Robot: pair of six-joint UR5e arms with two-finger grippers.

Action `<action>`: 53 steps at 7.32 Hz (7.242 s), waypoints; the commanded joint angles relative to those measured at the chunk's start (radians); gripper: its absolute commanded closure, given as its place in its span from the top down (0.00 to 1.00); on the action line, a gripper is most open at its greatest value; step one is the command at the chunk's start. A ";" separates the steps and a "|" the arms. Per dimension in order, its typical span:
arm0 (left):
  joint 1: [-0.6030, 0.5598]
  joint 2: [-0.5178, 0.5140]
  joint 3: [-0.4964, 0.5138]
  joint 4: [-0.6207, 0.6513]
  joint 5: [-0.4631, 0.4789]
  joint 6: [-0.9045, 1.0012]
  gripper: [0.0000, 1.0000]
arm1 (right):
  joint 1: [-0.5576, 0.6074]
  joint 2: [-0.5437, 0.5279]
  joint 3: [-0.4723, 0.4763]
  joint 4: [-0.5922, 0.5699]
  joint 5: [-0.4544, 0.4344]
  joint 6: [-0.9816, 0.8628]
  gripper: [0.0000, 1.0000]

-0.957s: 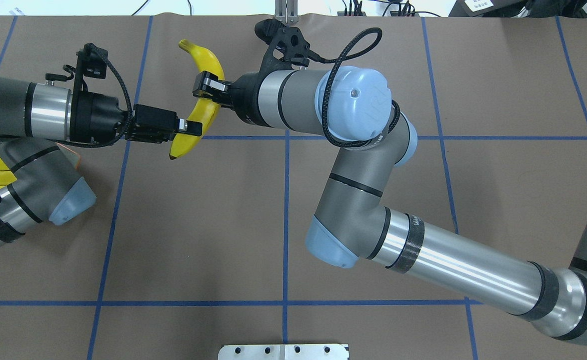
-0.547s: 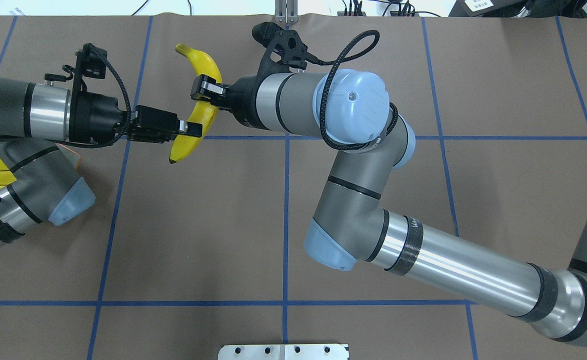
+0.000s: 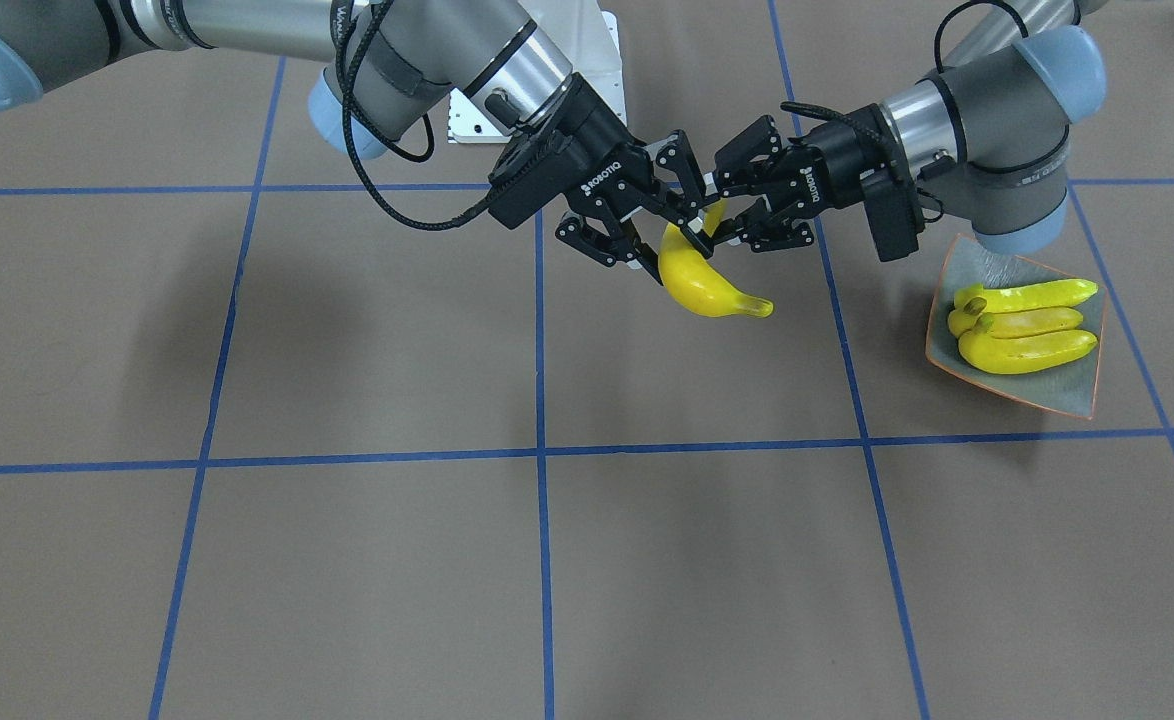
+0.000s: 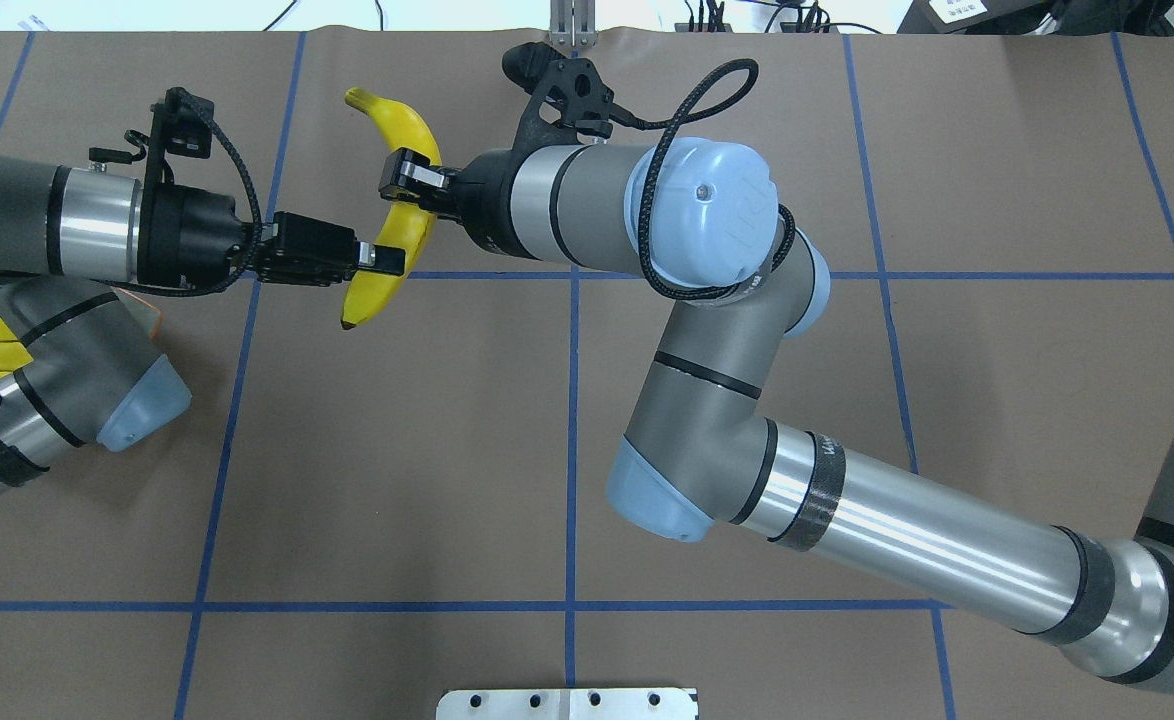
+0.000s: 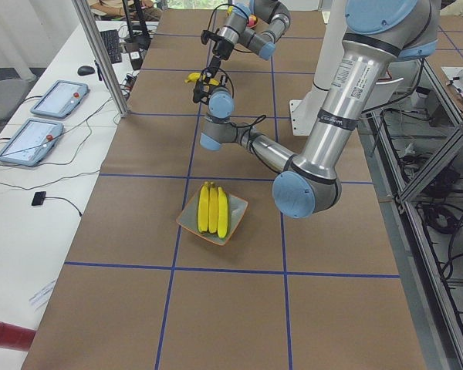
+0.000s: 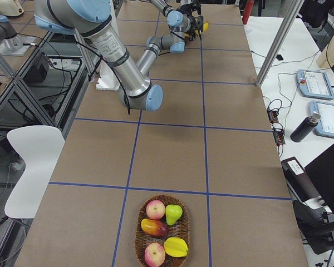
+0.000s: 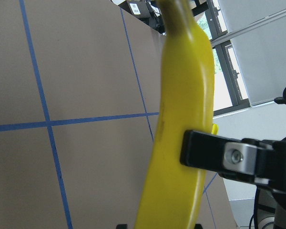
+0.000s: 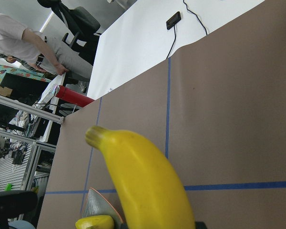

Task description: Transfer all bananas from basket to plate

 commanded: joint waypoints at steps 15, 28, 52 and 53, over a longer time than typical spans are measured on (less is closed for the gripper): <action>-0.364 0.545 0.011 0.009 -0.509 1.030 0.00 | 0.515 -0.487 0.143 -0.365 0.433 -0.752 1.00; -0.668 0.554 -0.053 0.713 -0.098 1.879 0.00 | 0.518 -0.496 0.163 -0.363 0.433 -0.749 1.00; -0.529 0.439 -0.078 0.863 -0.230 1.388 0.99 | 0.555 -0.521 0.149 -0.374 0.524 -0.777 1.00; -0.574 0.423 -0.081 0.972 -0.230 1.394 0.99 | 0.570 -0.530 0.152 -0.393 0.534 -0.797 1.00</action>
